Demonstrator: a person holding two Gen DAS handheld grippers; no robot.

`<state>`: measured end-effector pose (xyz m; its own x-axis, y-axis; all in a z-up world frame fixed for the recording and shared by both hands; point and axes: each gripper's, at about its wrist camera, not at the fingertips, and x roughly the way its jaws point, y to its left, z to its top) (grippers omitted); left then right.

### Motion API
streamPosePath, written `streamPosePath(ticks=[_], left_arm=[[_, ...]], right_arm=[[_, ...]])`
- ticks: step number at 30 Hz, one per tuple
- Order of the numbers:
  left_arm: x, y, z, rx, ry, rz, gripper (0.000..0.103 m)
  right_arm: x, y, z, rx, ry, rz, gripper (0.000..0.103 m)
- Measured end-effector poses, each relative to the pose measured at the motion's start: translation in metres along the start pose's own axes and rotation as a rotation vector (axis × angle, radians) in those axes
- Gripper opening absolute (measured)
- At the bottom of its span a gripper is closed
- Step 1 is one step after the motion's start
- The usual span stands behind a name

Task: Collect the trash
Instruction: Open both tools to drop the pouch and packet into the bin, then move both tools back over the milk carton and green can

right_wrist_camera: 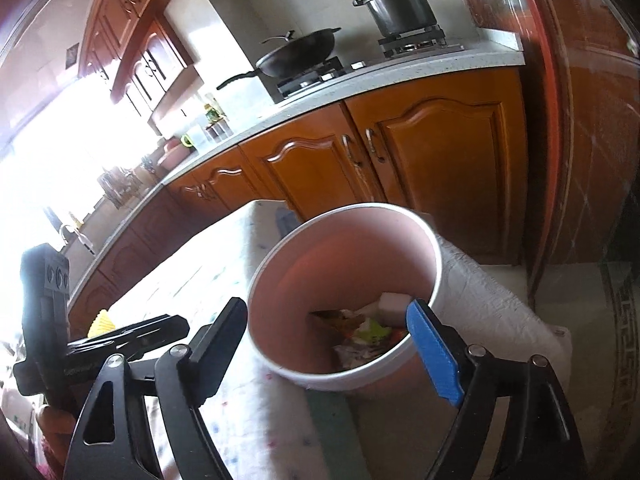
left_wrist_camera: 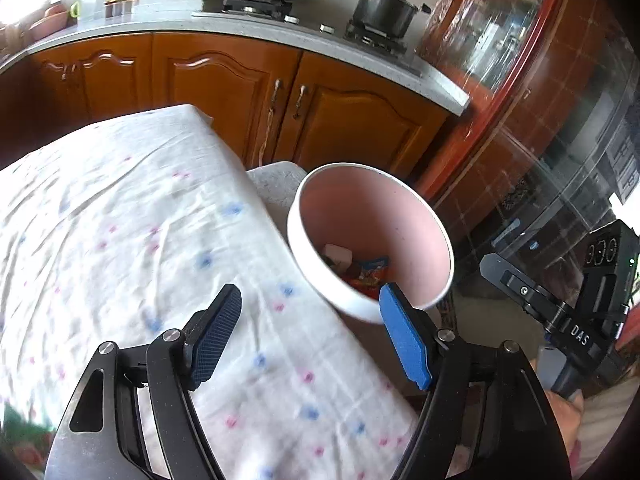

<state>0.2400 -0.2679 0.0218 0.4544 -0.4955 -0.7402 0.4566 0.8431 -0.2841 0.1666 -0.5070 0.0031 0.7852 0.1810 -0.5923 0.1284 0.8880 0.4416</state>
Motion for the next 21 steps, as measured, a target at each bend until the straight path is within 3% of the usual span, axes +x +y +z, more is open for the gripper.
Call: streamPosePath(ticks=[8,21], left_arm=[[-0.047,0.021,-0.037,-0.048,-0.073,0.004,0.073],[-0.096,0.049,-0.088,-0.119,-0.115,0.041,0.073]], right_arm=[[-0.01,0.019,-0.023,0.006,-0.01,0.05,0.087],[-0.014,0.049,-0.054,-0.024,0.015,0.135,0.087]])
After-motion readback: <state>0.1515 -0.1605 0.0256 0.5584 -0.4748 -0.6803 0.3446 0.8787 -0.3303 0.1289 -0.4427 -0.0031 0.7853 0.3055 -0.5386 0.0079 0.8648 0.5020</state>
